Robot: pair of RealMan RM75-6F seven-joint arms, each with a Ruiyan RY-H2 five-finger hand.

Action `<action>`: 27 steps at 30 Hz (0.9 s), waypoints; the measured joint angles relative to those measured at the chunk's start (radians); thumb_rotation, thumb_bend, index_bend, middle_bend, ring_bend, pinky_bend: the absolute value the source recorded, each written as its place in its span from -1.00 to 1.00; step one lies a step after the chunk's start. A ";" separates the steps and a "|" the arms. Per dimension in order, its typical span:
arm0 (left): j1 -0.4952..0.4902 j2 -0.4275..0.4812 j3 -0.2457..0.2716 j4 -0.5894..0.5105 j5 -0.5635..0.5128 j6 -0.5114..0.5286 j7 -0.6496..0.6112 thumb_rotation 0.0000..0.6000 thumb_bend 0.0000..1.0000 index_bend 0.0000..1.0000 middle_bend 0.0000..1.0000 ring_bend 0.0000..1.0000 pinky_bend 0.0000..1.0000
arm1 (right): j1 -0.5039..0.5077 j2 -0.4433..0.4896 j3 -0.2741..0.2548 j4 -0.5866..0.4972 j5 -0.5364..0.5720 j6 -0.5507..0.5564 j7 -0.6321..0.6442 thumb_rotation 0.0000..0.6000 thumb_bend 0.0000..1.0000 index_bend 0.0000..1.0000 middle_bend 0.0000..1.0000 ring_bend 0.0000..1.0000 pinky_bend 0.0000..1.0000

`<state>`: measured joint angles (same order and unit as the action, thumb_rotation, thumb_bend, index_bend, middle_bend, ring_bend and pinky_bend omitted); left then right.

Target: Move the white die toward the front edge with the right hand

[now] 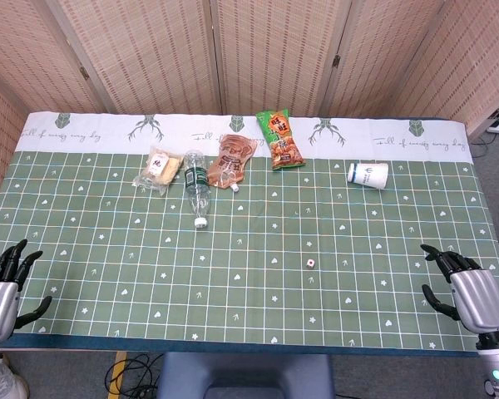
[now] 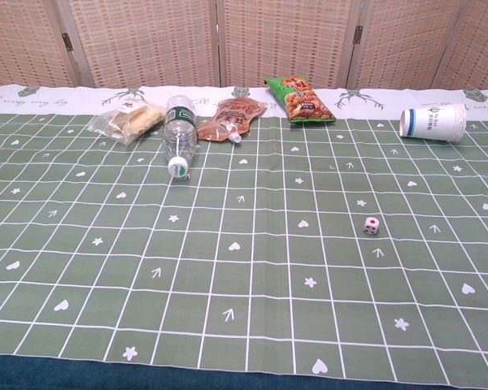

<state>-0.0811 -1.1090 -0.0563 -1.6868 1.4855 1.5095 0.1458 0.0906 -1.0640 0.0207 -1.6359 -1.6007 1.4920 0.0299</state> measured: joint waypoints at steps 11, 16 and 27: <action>-0.003 -0.002 0.000 -0.002 -0.005 -0.006 0.007 1.00 -0.45 -0.65 -1.00 -0.92 -0.70 | 0.002 -0.008 0.004 0.007 -0.008 0.008 0.002 1.00 -0.38 -0.60 -0.28 -0.39 -0.21; -0.002 -0.004 0.000 0.001 -0.010 -0.007 0.005 1.00 -0.45 -0.65 -1.00 -0.92 -0.70 | 0.008 -0.024 0.014 0.009 -0.018 0.019 -0.011 1.00 -0.38 -0.56 -0.19 -0.29 -0.17; -0.001 -0.007 0.007 0.009 -0.001 -0.007 -0.002 1.00 -0.45 -0.65 -1.00 -0.92 -0.70 | 0.126 -0.108 0.053 -0.006 -0.045 -0.107 -0.148 1.00 -0.38 -0.50 0.41 0.51 0.54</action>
<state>-0.0825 -1.1158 -0.0493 -1.6779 1.4842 1.5028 0.1433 0.2167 -1.1725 0.0736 -1.6415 -1.6452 1.3854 -0.1178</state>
